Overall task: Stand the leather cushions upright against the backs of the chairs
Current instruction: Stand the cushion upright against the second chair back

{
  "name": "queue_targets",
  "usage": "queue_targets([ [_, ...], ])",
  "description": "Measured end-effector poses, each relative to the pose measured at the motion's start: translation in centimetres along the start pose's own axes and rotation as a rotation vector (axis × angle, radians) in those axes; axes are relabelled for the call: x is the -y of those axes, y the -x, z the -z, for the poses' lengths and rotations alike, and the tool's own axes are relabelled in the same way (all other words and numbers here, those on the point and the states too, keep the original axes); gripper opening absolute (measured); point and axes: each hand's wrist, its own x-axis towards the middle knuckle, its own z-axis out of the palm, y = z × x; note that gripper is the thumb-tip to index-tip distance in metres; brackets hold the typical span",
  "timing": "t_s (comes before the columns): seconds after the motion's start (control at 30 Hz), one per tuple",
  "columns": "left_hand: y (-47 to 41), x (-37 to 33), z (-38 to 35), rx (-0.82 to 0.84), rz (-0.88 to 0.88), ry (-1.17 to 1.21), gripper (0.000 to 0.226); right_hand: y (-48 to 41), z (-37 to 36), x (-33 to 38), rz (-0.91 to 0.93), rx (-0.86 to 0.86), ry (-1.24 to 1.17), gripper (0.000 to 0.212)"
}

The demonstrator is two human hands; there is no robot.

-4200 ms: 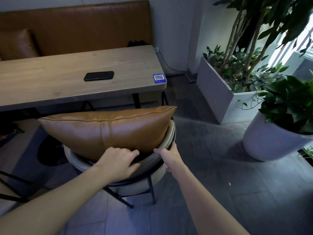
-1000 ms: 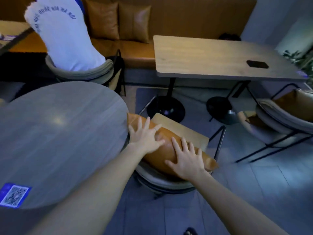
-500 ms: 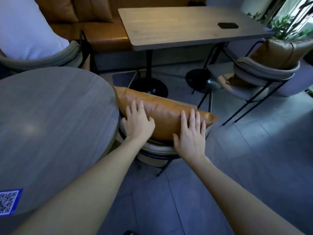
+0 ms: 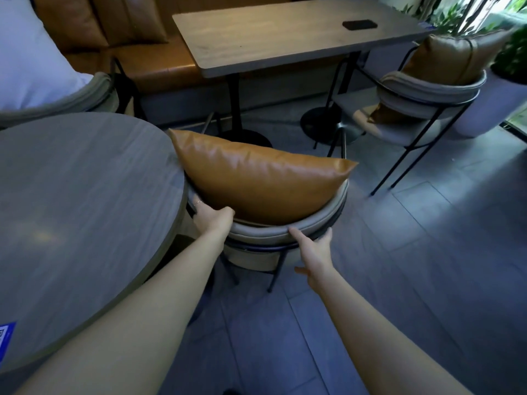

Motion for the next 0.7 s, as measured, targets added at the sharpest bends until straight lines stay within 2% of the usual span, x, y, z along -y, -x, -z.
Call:
queue_targets([
  [0.1, -0.6, -0.6, -0.2, 0.008, 0.013, 0.024, 0.1, -0.8, -1.5, 0.6, -0.082, 0.08, -0.069, 0.126],
  [0.37, -1.7, -1.8, -0.6, 0.015, 0.087, 0.064, 0.109, -3.3, -3.8, 1.1, -0.057, -0.081, -0.038, 0.119],
  [0.53, -2.7, -2.7, -1.8, 0.034, 0.081, 0.139, 0.112, -5.7, -3.2, 2.8, -0.023, -0.08, -0.01, 0.11],
  [0.7, -4.8, -5.2, -3.5, 0.11, 0.148, 0.243, 0.115, -9.7, -2.2, 6.0, 0.021, -0.068, 0.049, 0.103],
])
